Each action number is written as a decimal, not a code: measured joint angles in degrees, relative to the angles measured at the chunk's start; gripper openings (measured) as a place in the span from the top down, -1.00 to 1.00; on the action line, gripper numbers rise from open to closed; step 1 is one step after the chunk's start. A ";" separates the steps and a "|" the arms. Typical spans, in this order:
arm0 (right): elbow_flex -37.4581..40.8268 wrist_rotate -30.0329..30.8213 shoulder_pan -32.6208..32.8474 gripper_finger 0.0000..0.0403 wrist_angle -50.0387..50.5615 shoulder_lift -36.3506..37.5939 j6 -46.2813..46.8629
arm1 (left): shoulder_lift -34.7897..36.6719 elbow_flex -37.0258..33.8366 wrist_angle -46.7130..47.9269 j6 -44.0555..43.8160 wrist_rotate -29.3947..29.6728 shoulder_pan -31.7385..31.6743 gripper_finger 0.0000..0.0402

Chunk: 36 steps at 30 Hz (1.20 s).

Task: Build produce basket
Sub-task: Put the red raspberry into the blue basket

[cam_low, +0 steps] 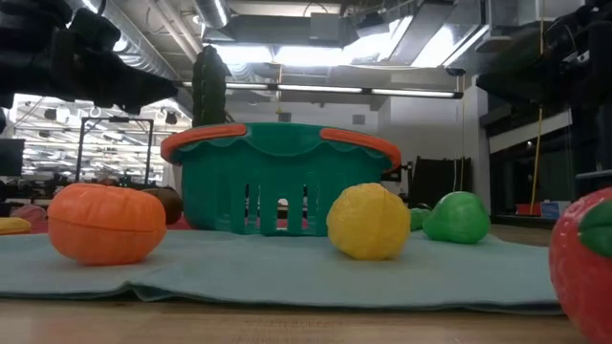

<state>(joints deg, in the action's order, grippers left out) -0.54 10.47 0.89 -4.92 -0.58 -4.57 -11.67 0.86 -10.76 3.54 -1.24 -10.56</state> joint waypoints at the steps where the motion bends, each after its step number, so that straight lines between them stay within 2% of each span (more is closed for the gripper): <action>1: 0.00 -0.01 0.00 0.78 0.01 0.00 -0.54 | -0.01 0.00 -0.17 -0.03 -0.51 0.22 0.46; 7: -1.59 -0.10 0.01 0.78 1.43 -0.88 -0.13 | 0.01 0.02 -3.21 -3.17 -4.90 1.63 0.75; 14: -10.65 -1.13 0.17 0.78 9.60 -7.55 3.07 | -0.01 0.04 -2.77 -6.00 -5.98 4.44 0.97; 21: -17.94 -1.07 0.17 0.74 14.54 -17.61 4.15 | 0.00 0.04 -2.27 -6.00 -5.33 6.35 0.94; 28: -22.67 -1.00 0.17 0.42 19.10 -25.05 5.22 | -0.01 0.07 0.17 -6.00 -5.22 6.35 0.89; 33: -29.54 -1.02 0.17 0.27 34.04 -28.66 13.76 | -0.01 0.07 0.96 -5.95 -5.21 6.35 0.93; 36: -32.44 -1.49 0.17 0.27 37.61 -30.47 16.71 | -0.01 0.07 1.47 -5.94 -4.60 6.35 0.98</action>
<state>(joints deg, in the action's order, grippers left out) -32.97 8.98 1.06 32.69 -31.05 12.15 -11.68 0.93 -9.29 -2.39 -5.84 -4.21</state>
